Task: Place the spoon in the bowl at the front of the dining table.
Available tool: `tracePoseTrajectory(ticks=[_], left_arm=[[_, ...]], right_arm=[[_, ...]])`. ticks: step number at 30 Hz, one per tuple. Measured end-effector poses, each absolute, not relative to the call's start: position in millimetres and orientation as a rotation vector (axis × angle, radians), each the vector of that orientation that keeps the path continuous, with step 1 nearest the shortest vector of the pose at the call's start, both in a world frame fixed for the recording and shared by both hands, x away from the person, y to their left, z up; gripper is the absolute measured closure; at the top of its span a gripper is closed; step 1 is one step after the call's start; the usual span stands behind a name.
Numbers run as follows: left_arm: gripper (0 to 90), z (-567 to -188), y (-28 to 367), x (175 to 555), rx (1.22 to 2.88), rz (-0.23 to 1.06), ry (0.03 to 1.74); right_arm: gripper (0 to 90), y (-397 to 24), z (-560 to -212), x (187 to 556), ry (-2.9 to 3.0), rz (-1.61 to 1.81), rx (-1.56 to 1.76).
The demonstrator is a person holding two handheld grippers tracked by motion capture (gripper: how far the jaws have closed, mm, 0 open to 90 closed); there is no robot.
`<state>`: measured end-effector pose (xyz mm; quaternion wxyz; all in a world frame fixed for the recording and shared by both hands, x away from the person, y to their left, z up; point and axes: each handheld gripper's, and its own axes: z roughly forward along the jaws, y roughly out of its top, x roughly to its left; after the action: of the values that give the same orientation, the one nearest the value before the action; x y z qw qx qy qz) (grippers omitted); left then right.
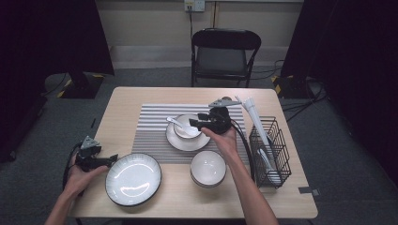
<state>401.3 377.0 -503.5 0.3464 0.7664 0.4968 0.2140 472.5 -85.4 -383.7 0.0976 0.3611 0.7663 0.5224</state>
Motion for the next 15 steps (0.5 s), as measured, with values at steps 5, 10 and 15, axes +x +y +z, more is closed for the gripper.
tracePoseTrajectory(ticks=[5, 10, 15], left_arm=[[14.8, -503.4, 377.0, 401.2, 1.990, 0.556, 1.289], [14.8, -503.4, 377.0, 401.2, 1.990, 0.556, 1.289], [14.8, -503.4, 377.0, 401.2, 1.990, 0.558, 1.289]], right_arm=[[37.9, -93.4, -377.4, 468.5, 2.252, 1.564, 1.077], [37.1, -98.7, -372.8, 464.7, 2.220, 1.551, 1.061], [40.4, -101.6, -367.4, 460.3, 2.187, 1.539, 1.036]])
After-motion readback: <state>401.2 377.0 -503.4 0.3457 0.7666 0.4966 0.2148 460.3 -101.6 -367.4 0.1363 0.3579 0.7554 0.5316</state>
